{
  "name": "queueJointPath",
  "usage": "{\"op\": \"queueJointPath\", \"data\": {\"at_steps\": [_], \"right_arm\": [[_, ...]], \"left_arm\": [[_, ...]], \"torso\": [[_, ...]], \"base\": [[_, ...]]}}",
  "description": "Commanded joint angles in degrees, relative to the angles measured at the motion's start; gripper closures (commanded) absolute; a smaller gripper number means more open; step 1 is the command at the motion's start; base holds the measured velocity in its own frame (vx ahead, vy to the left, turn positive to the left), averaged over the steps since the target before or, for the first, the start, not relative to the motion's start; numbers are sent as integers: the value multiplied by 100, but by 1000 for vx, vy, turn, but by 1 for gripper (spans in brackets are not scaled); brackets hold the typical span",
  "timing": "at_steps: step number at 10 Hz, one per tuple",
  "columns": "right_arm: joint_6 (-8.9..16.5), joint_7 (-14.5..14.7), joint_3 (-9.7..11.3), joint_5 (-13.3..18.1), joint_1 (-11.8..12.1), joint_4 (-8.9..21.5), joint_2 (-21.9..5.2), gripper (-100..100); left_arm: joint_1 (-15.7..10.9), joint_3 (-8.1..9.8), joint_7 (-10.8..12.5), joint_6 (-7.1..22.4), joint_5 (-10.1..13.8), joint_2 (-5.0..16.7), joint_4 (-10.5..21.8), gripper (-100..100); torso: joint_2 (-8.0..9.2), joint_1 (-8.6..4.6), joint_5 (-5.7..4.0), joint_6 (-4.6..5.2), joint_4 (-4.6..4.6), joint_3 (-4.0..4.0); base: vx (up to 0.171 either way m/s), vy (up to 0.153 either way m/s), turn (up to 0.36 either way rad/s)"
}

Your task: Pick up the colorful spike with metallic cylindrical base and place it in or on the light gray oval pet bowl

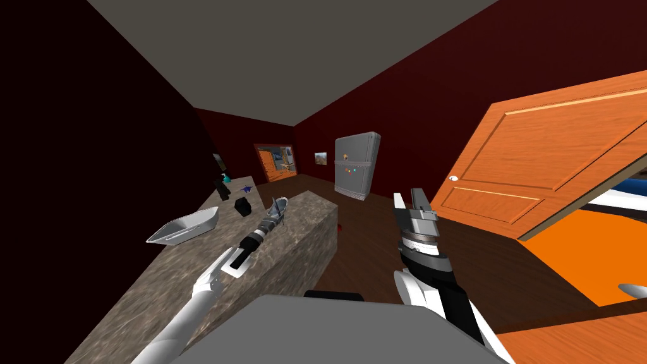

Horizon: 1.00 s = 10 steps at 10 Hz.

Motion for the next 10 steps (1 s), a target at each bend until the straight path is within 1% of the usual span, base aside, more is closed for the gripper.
{"op": "queueJointPath", "data": {"at_steps": [1,2,3,4,8,9,10], "right_arm": [[0,0,0,0,0,0,0,0],[0,0,0,0,0,0,0,0],[0,0,0,0,0,0,0,0],[0,0,0,0,0,0,0,0],[0,0,0,0,0,0,0,0],[0,0,0,0,0,0,0,0],[0,0,0,0,0,0,0,0]], "left_arm": [[0,0,0,0,0,0,0,-100],[-6,4,-10,0,-6,6,12,0],[-6,4,-9,0,-5,5,11,-100],[-6,4,-10,0,-5,6,11,100],[-6,4,-10,0,-5,6,11,100],[-6,4,-10,0,-5,6,11,0],[-101,-80,-8,132,-90,174,97,-100]], "torso": [[0,0,0,0,0,0],[12,-10,-3,0,3,8],[16,-12,-3,0,4,10],[18,-12,-4,0,5,11],[19,-13,-4,0,5,12],[19,-13,-4,0,5,12],[19,-13,-4,0,5,12]], "base": [[0,0,0],[0,0,0],[0,0,0],[0,0,0],[0,0,0],[0,0,0],[-73,-1,14]]}}
